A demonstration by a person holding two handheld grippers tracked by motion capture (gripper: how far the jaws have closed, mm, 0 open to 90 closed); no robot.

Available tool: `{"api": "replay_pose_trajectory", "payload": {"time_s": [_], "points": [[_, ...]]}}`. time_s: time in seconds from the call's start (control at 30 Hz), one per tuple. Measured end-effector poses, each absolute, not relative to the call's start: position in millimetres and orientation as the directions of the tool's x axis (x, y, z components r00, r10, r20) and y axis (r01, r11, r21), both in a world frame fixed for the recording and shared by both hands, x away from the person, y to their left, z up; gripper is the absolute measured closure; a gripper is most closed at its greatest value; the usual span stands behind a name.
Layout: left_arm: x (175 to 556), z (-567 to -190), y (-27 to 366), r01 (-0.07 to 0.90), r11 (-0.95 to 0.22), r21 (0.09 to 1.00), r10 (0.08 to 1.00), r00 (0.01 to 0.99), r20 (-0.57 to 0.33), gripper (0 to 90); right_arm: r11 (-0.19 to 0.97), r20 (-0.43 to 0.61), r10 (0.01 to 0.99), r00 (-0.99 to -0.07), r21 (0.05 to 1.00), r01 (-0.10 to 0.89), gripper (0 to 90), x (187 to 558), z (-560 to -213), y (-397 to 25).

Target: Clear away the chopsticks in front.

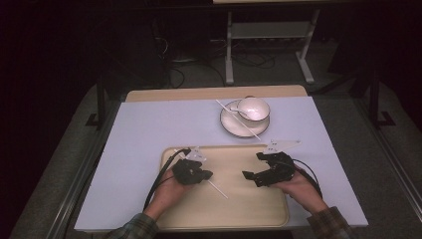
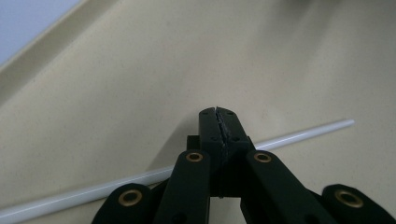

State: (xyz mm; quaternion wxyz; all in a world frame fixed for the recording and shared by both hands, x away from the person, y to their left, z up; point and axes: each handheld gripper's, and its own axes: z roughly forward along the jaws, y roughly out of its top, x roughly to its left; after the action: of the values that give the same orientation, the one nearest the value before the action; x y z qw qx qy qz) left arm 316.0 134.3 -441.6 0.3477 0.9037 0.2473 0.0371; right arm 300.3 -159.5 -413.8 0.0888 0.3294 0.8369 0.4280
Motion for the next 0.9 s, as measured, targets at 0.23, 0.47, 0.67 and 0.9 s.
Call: {"api": "replay_pose_trajectory", "payload": {"time_s": [0.23,0.47,0.67,0.9], "points": [[311,-440,146,0.44,-0.634,0.636,0.487,0.866,-0.113,89.8,0.413,0.137,0.629,-0.766,0.775,0.478,13.6,300,-414,-160],[305,-439,171,0.469,-0.626,0.623,0.519,0.847,-0.117,89.8,0.411,0.14,0.632,-0.762,0.773,0.483,13.7,300,-414,-160],[303,-438,189,0.496,-0.608,0.62,0.547,0.828,-0.126,89.8,0.407,0.145,0.632,-0.762,0.774,0.485,13.7,300,-413,-160],[297,-437,206,0.513,-0.602,0.612,0.565,0.815,-0.128,89.8,0.406,0.145,0.631,-0.762,0.776,0.483,13.8,300,-413,-161]]}}
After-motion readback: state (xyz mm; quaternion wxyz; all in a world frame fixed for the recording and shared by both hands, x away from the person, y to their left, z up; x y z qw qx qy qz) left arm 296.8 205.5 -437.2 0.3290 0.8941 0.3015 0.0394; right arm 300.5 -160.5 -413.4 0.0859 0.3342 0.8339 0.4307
